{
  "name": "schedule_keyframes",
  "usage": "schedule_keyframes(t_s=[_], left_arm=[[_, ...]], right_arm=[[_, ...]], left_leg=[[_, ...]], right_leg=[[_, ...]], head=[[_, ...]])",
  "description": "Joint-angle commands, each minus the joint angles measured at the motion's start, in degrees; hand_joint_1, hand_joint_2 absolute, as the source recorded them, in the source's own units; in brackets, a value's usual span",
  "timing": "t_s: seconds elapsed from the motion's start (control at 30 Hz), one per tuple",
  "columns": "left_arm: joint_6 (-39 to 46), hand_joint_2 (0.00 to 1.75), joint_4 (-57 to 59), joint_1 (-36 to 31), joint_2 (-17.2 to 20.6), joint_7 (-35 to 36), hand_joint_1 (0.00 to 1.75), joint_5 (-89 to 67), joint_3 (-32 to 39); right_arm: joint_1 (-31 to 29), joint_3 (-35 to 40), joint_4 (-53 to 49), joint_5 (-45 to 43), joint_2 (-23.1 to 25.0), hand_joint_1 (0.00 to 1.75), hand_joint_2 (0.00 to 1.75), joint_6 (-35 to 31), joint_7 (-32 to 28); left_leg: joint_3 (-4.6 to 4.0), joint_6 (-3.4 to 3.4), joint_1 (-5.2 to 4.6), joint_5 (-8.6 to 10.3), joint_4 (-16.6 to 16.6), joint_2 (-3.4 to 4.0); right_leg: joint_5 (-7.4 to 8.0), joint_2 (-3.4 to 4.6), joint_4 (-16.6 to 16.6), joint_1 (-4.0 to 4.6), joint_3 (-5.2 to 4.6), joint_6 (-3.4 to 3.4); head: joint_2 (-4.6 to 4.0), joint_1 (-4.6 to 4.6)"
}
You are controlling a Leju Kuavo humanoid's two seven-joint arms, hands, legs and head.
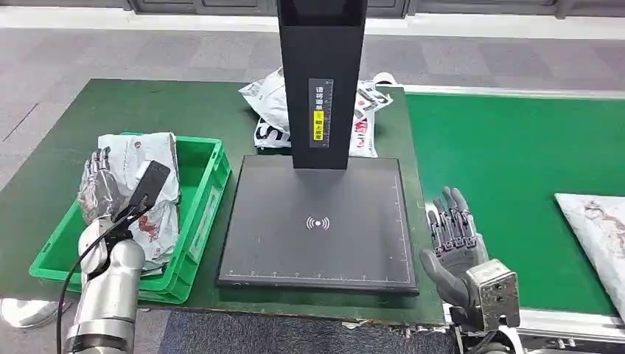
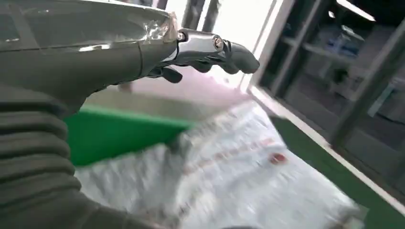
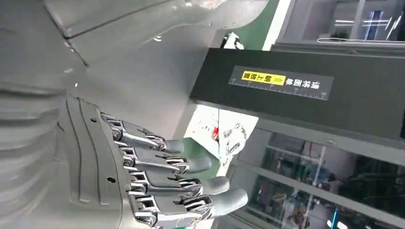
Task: Moved the parcel from conveyor to table for the left to box.
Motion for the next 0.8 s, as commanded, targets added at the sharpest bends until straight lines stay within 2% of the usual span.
schedule_keyframes(t_s=[0.03, 0.07, 0.1, 0.13, 0.23, 0.27, 0.3, 0.57, 0.6, 0.7, 0.77, 0.8], left_arm=[[-0.3, 0.0, -0.6, -0.7, -0.1, -4.8, 0.0, 10.1, -2.4], [0.0, 0.0, -1.0, -0.7, -0.4, -6.0, 0.0, 12.3, -2.1], [-0.4, 0.0, -1.9, -0.8, -1.0, -10.4, 0.0, 18.8, -1.7], [-4.0, 1.75, -4.6, -0.7, -2.4, -19.5, 0.0, 35.2, -0.8], [-12.6, 1.75, -11.7, 2.4, -3.5, -23.9, 0.0, 55.6, -3.6], [-14.0, 1.75, -13.4, 3.5, -3.9, -24.4, 0.0, 59.1, -4.8], [-14.5, 1.75, -14.9, 4.6, -4.2, -24.8, 0.0, 60.5, -6.3], [-13.8, 1.75, -14.3, 4.6, -3.7, -24.9, 0.0, 60.9, -6.7], [-17.0, 1.75, -14.5, 4.8, -4.0, -26.2, 0.0, 64.4, -6.8], [-23.0, 1.75, -19.3, 10.4, -7.1, -27.6, 0.0, 65.6, -12.5], [-24.7, 1.75, -22.1, 14.6, -8.2, -28.3, 0.0, 66.0, -16.6], [-24.2, 1.75, -22.7, 15.7, -8.1, -29.0, 0.0, 65.8, -18.1]], right_arm=[[-2.1, -2.5, 4.9, -0.5, -2.2, 0.0, 1.75, -0.3, 0.2], [-2.1, -2.5, 4.9, -0.5, -2.2, 0.0, 1.75, -0.4, 0.2], [-2.3, -2.7, 5.2, -0.6, -2.4, 0.0, 1.75, -0.5, 0.3], [-3.8, -4.2, 6.9, -0.1, -2.8, 0.0, 1.75, -1.7, 1.4], [-9.8, -8.5, 13.8, 5.1, -4.6, 0.0, 1.75, -5.5, 4.3], [-11.7, -9.8, 16.3, 10.2, -5.6, 0.0, 1.75, -7.7, 5.8], [-13.7, -11.7, 18.8, 11.2, -6.3, 0.0, 1.75, -8.0, 6.0], [-13.3, -12.3, 18.2, 11.6, -5.6, 0.0, 1.75, -7.3, 5.6], [-14.1, -12.5, 19.1, 15.4, -6.1, 0.0, 1.75, -10.1, 7.4], [-21.1, -17.1, 31.7, 27.1, -13.6, 0.0, 1.75, -19.2, 14.4], [-25.8, -18.1, 40.8, 35.9, -18.8, 0.0, 1.75, -23.1, 19.5], [-28.1, -18.9, 44.7, 36.8, -20.3, 0.0, 1.75, -23.2, 19.8]], left_leg=[[0.08, 0.0, 0.09, 0.03, -0.1, -0.03], [0.07, 0.0, 0.07, 0.02, -0.1, -0.06], [0.11, 0.0, 0.07, 0.03, -0.1, -0.04], [0.07, 0.01, 0.09, 0.03, -0.1, -0.04], [0.04, 0.04, 0.11, 0.03, 0.0, 0.07], [0.06, 0.05, 0.12, 0.01, 0.0, 0.1], [0.08, 0.05, 0.07, 0.01, 0.0, 0.08], [0.07, 0.04, -0.01, 0.05, 0.0, 0.0], [0.04, 0.05, -0.01, 0.04, 0.0, -0.03], [0.13, 0.08, 0.02, 0.08, -0.1, 0.01], [0.09, 0.1, -0.02, 0.03, 0.0, 0.01], [0.23, 0.18, -0.05, 0.08, -0.1, 0.08]], right_leg=[[0.05, -0.07, -0.2, 0.1, 0.14, -0.04], [0.03, -0.08, -0.1, 0.09, 0.13, -0.02], [0.04, -0.07, -0.2, 0.09, 0.17, -0.03], [0.04, -0.08, -0.1, 0.1, 0.14, -0.03], [0.1, 0.03, -0.2, 0.12, 0.11, 0.0], [0.11, 0.08, -0.2, 0.13, 0.13, 0.01], [0.1, 0.05, -0.2, 0.08, 0.14, 0.01], [0.11, -0.04, -0.1, 0.0, 0.14, 0.01], [0.09, -0.06, -0.1, 0.0, 0.1, 0.03], [0.17, -0.03, -0.3, 0.07, 0.21, 0.04], [0.12, -0.01, -0.2, 0.04, 0.16, 0.08], [0.22, 0.05, -0.4, 0.02, 0.33, 0.15]], head=[[0.0, 0.0], [0.0, 0.0], [0.0, 0.0], [0.0, 0.0], [0.0, 0.0], [0.0, 0.0], [0.0, 0.0], [0.0, 0.0], [0.0, 0.0], [0.0, 0.0], [0.0, -0.02], [0.0, -0.02]])
